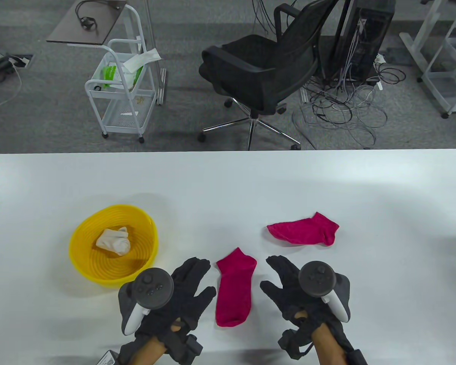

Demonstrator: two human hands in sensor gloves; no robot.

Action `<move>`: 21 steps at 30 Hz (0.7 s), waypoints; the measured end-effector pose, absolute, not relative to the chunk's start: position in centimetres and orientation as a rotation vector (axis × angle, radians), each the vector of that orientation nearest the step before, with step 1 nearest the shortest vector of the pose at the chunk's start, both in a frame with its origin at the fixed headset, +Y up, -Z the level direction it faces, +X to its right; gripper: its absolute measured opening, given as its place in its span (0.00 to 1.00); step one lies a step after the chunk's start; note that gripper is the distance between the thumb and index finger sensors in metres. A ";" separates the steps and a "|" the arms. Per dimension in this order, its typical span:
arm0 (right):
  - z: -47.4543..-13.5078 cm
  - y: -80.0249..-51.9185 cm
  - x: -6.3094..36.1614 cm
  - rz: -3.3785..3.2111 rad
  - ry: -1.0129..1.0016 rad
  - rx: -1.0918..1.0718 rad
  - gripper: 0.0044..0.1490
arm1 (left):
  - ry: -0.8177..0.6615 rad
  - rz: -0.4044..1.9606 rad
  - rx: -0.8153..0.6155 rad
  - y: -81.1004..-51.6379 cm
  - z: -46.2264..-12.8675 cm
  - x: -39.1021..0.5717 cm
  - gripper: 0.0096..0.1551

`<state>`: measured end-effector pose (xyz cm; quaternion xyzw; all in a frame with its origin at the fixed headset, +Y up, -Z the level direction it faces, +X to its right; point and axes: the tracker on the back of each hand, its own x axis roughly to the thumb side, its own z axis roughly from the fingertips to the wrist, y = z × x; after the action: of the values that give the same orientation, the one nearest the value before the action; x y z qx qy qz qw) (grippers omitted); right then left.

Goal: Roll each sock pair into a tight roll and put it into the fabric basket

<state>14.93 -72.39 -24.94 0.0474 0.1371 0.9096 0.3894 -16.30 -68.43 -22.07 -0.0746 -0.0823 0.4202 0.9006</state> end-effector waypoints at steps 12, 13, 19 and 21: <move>-24.8 -69.5 16.2 2.360 0.148 0.071 0.49 | -0.223 0.790 -0.327 -71.6 -22.4 -14.6 0.51; -25.2 -68.9 16.9 2.380 0.119 0.009 0.49 | -0.229 0.788 -0.326 -71.5 -22.3 -14.5 0.51; -29.1 -66.2 20.5 2.475 0.197 -0.202 0.54 | -0.263 0.803 -0.291 -71.2 -22.2 -14.2 0.48; -30.9 -66.1 21.8 2.483 0.180 -0.293 0.54 | -0.264 0.807 -0.288 -71.1 -22.1 -14.2 0.48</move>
<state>21.82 -66.11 -30.93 -0.1112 0.0682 0.9411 0.3121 -14.18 -71.12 -22.12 -0.1392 -0.1274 0.3900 0.9013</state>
